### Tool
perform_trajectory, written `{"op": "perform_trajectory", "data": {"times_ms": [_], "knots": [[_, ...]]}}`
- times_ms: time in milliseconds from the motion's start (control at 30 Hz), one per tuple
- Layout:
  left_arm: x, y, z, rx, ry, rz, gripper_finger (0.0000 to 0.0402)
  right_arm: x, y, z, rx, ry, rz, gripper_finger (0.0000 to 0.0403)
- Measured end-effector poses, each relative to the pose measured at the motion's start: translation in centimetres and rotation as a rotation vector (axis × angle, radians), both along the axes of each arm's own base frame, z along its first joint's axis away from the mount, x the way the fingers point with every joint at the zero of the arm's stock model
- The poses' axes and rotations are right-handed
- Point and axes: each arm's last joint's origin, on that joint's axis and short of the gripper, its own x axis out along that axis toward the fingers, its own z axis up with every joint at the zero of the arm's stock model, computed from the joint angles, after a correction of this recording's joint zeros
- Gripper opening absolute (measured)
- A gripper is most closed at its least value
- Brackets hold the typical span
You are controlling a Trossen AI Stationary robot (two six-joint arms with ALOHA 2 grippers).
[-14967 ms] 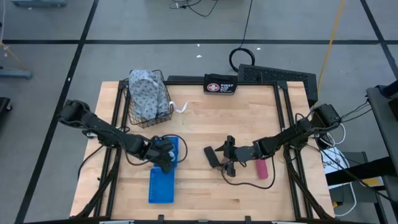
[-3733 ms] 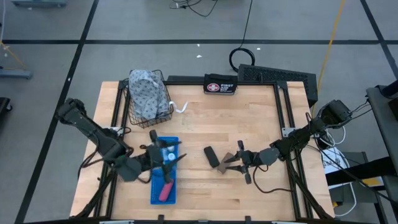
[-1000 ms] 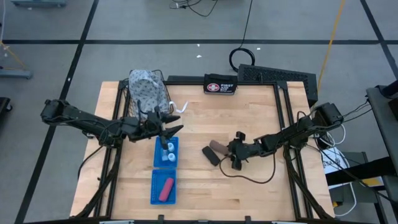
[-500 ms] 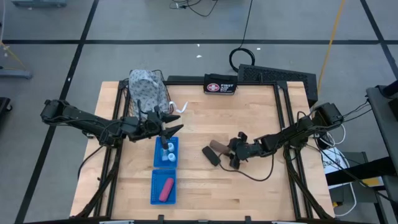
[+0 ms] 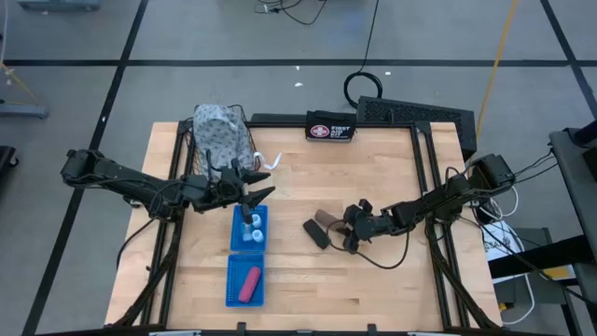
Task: Pick & Place Medicine items
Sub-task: Put the brown bandage into bottom blue basket
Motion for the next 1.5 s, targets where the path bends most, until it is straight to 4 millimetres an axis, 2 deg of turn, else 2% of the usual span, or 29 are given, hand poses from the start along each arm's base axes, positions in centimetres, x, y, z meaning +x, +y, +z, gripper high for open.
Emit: {"op": "perform_trajectory", "data": {"times_ms": [233,433,600,767,933,1000,1167,1367,1500], "knots": [[0.0,0.0,0.3,0.002,-0.027,0.001,0.0214,0.0,0.0,0.3,-0.108,0.009,0.107,0.0084],[0.0,0.0,0.5,-0.03,-0.061,-0.006,0.0214,-0.3,0.0,2.4,-0.211,-0.055,0.221,0.004],[0.0,0.1,0.5,-0.09,-0.079,-0.01,0.0214,-1.3,1.4,4.6,-0.388,-0.129,0.437,0.004],[0.0,0.1,0.5,-0.176,-0.096,-0.017,0.0214,-2.4,3.2,5.4,-0.536,-0.16,0.633,0.0042],[0.3,0.1,-0.3,-0.316,-0.075,-0.028,0.0214,-2.6,3.9,5.2,-0.541,-0.156,0.633,0.0035],[0.7,0.1,-0.9,-0.317,-0.023,-0.066,0.0214,-2.7,3.9,5.0,-0.536,-0.142,0.632,0.0035],[3.6,-0.7,0.1,-0.302,0.191,-0.176,0.0214,-2.3,3.9,4.6,-0.535,-0.135,0.628,0.0036],[9.7,-1.8,2.8,-0.188,0.575,-0.185,0.0214,-1.6,3.6,3.2,-0.539,-0.093,0.616,0.0034],[14.4,-2.7,3.4,-0.151,0.803,-0.23,0.0214,-1.3,3.6,2.7,-0.542,-0.086,0.61,0.0037]]}}
